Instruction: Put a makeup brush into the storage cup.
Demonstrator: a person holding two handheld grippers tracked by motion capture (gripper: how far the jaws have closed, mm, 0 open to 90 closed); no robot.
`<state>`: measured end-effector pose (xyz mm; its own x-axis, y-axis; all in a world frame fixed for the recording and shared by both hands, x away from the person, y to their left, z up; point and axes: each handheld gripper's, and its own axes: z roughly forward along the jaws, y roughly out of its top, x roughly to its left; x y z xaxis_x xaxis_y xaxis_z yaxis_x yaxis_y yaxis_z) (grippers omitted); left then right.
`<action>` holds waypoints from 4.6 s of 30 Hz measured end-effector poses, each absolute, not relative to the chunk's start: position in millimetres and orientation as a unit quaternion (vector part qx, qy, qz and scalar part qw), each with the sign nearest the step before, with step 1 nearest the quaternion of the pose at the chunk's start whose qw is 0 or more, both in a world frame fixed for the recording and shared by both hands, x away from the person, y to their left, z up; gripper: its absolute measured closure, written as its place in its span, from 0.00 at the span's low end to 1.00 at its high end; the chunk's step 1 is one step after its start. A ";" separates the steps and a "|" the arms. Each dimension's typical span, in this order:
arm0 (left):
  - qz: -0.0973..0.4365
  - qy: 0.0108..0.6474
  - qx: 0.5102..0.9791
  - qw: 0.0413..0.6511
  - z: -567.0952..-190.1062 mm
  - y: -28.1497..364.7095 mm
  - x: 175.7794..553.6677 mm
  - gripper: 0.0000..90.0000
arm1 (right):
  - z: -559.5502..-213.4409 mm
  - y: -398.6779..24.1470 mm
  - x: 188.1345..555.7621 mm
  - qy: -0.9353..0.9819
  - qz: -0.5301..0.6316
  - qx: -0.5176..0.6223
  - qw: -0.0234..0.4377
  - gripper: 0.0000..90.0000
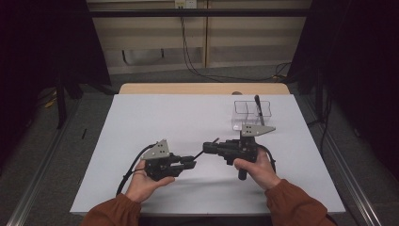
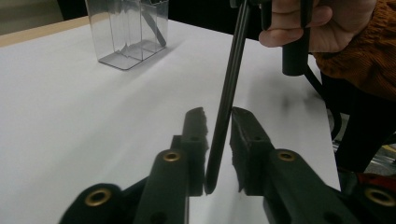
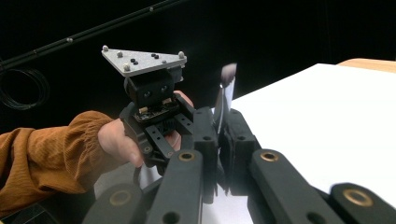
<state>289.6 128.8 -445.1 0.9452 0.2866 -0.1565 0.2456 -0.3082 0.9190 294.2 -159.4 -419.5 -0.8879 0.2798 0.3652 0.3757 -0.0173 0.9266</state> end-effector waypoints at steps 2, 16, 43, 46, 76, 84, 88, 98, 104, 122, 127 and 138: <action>0.020 0.172 0.810 0.560 -444.7 129.8 290.1 0.76 | -419.0 -160.0 294.2 -0.699 -0.674 -0.236 0.031 0.95; 0.053 0.196 0.798 0.568 -440.1 143.9 283.5 0.50 | -414.0 -167.8 294.9 -0.725 -0.645 -0.242 0.005 0.95; 0.091 0.261 0.771 0.573 -434.1 171.6 278.1 0.08 | -406.7 -196.8 297.9 -0.720 -0.641 -0.265 -0.024 0.95; 0.095 0.264 0.771 0.571 -433.1 174.8 278.5 0.06 | -406.8 -199.4 298.0 -0.719 -0.641 -0.268 -0.026 0.95; 0.172 0.322 0.723 0.587 -438.5 226.2 258.0 0.04 | -404.1 -235.3 291.9 -0.717 -0.622 -0.309 -0.059 0.95; 0.185 0.321 0.726 0.579 -439.4 228.8 253.6 0.04 | -401.5 -256.1 286.5 -0.712 -0.615 -0.329 -0.077 0.95; 0.187 0.316 0.732 0.574 -440.6 228.5 252.4 0.04 | -400.1 -266.0 286.7 -0.709 -0.609 -0.346 -0.085 0.95; 0.187 0.319 0.728 0.577 -440.8 232.8 252.7 0.04 | -385.5 -284.8 290.8 -0.701 -0.606 -0.359 -0.112 0.95; 0.186 0.318 0.729 0.577 -440.3 232.5 253.3 0.04 | -378.7 -296.4 299.0 -0.700 -0.595 -0.374 -0.126 0.95; 0.195 0.320 0.725 0.578 -439.0 235.6 253.9 0.04 | -350.9 -318.2 319.0 -0.694 -0.575 -0.399 -0.170 0.95; 0.193 0.320 0.726 0.578 -439.0 234.9 253.6 0.04 | -341.8 -322.7 329.1 -0.688 -0.571 -0.407 -0.187 0.95; 0.191 0.317 0.730 0.574 -439.2 235.7 254.3 0.04 | -328.7 -329.2 341.6 -0.685 -0.556 -0.420 -0.213 0.95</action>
<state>254.3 235.7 -439.2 0.7259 0.6825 -0.0848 0.2431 -0.1393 0.9600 341.6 -329.2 -328.7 -0.5573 0.8115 0.1758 0.3382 0.0285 0.9406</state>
